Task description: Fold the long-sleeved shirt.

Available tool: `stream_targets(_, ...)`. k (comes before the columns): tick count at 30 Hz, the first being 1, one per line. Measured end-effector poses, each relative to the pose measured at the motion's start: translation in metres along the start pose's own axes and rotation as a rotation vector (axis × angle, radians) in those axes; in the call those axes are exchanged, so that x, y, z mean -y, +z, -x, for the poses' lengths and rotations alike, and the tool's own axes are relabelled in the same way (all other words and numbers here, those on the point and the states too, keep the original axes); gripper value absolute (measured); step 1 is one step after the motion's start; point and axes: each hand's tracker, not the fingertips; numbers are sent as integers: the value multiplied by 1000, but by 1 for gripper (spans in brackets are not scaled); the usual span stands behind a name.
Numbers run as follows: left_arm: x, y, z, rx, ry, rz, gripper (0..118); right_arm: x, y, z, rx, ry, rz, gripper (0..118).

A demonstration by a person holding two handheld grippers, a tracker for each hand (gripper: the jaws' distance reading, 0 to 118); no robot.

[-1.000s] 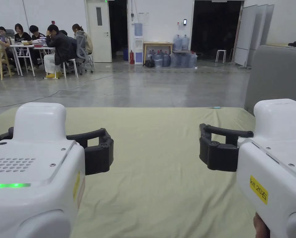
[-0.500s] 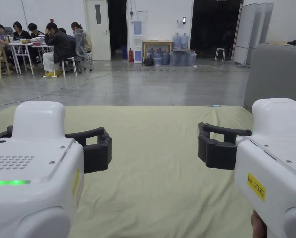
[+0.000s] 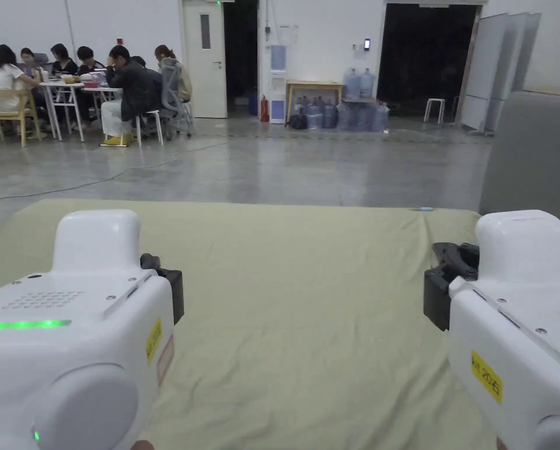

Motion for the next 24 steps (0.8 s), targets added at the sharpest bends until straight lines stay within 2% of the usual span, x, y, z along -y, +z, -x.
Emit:
stream_targets(1,-4,3,9,-40,30,7,0,-3,-3,5,16,29,6,0)
stream_targets(2,-6,9,23,-58,72,-5,0,-2,-6,14,0,20,5,0)
stream_targets(4,-8,22,54,-118,125,-15,0,-9,-14,37,-97,-40,34,0)
stream_targets(6,-8,41,87,-204,102,18,0,-16,-18,78,-283,-78,64,0)
stream_targets(10,3,101,169,-430,149,17,0,-31,-4,190,-557,17,43,0)
stream_targets(12,10,133,201,-540,159,32,0,-39,12,240,-733,8,49,0)
stream_targets(16,24,172,234,-612,165,58,0,-38,27,302,-1100,-34,226,0)
stream_targets(17,28,175,237,-609,164,59,0,-35,28,309,-1148,-65,277,0)
stream_targets(19,37,174,240,-595,161,70,0,-26,34,315,-1122,-49,267,0)
stream_targets(21,45,163,238,-537,162,90,0,-21,36,314,-1057,18,235,0)
stream_targets(24,55,139,233,-487,140,107,0,-16,26,307,-1043,28,269,0)
